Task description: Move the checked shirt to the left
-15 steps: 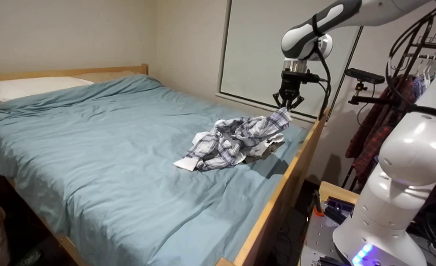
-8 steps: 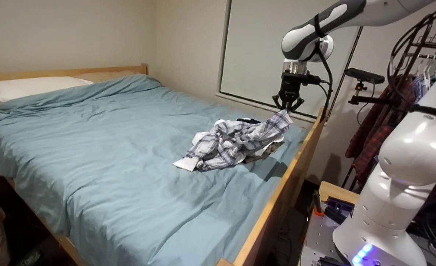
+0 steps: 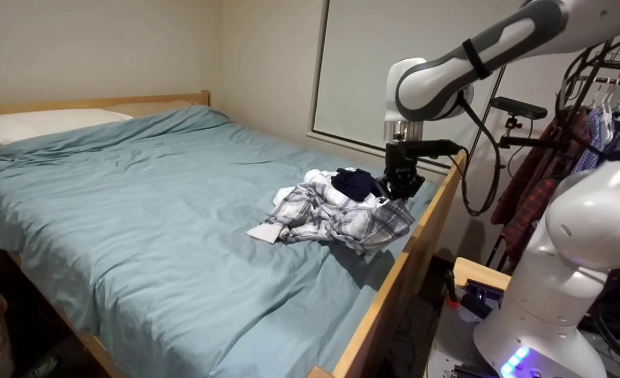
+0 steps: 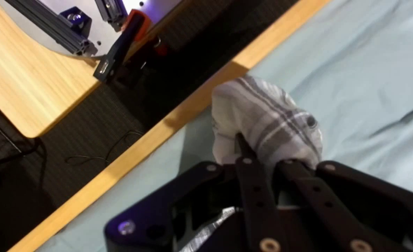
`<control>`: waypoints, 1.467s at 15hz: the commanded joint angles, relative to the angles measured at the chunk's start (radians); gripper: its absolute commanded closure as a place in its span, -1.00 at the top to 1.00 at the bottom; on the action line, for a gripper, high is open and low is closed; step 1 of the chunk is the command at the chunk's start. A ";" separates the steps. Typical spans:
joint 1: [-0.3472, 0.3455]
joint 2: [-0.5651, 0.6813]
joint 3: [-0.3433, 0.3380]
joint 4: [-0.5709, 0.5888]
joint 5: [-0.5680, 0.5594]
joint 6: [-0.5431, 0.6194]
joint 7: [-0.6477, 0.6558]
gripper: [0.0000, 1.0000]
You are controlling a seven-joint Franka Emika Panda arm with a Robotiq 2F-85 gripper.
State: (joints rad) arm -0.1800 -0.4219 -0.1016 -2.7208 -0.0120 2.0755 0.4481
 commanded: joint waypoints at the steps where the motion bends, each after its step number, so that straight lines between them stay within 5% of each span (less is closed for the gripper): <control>1: 0.110 -0.142 0.110 -0.137 0.085 0.044 -0.032 -0.86; 4: 0.258 -0.144 0.212 -0.086 0.209 0.038 -0.025 -0.86; 5: 0.184 -0.111 0.186 -0.076 0.156 0.023 -0.010 -0.89; 11: 0.198 -0.111 0.200 -0.065 0.172 0.018 -0.013 -0.88; 18: 0.477 0.047 0.472 0.082 0.251 0.075 0.015 -0.88; 22: 0.501 0.257 0.607 0.286 0.091 0.150 0.023 -0.87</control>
State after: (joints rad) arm 0.3219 -0.3493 0.4471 -2.5914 0.1838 2.1766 0.4697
